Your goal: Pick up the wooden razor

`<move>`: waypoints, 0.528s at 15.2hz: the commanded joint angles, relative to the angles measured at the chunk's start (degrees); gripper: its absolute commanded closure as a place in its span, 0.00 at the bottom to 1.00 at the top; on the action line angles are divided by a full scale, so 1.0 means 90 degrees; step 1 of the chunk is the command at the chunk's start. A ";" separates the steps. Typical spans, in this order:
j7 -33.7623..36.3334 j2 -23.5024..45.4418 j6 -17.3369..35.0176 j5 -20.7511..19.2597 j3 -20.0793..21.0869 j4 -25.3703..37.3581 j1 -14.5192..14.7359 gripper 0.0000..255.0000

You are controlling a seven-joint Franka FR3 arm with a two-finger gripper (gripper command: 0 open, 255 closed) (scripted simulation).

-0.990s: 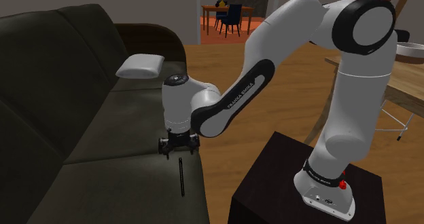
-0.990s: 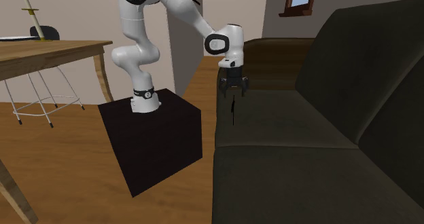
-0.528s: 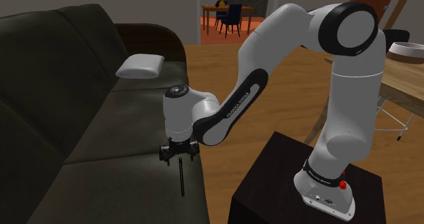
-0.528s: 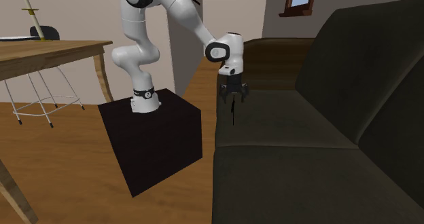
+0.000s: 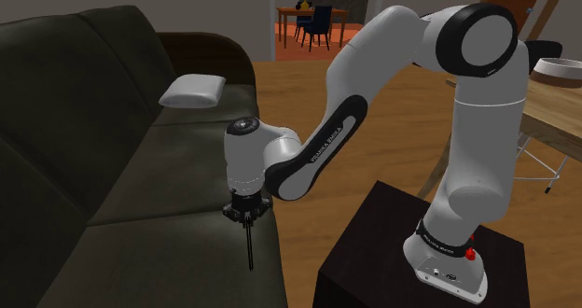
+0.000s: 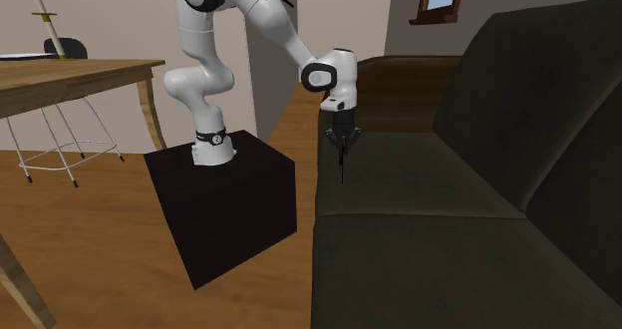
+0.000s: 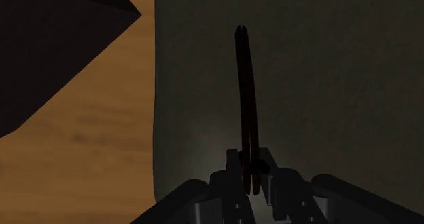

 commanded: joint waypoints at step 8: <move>-0.0264 -0.0345 -0.0336 0.0370 0.0174 0.0062 -0.0123 1.00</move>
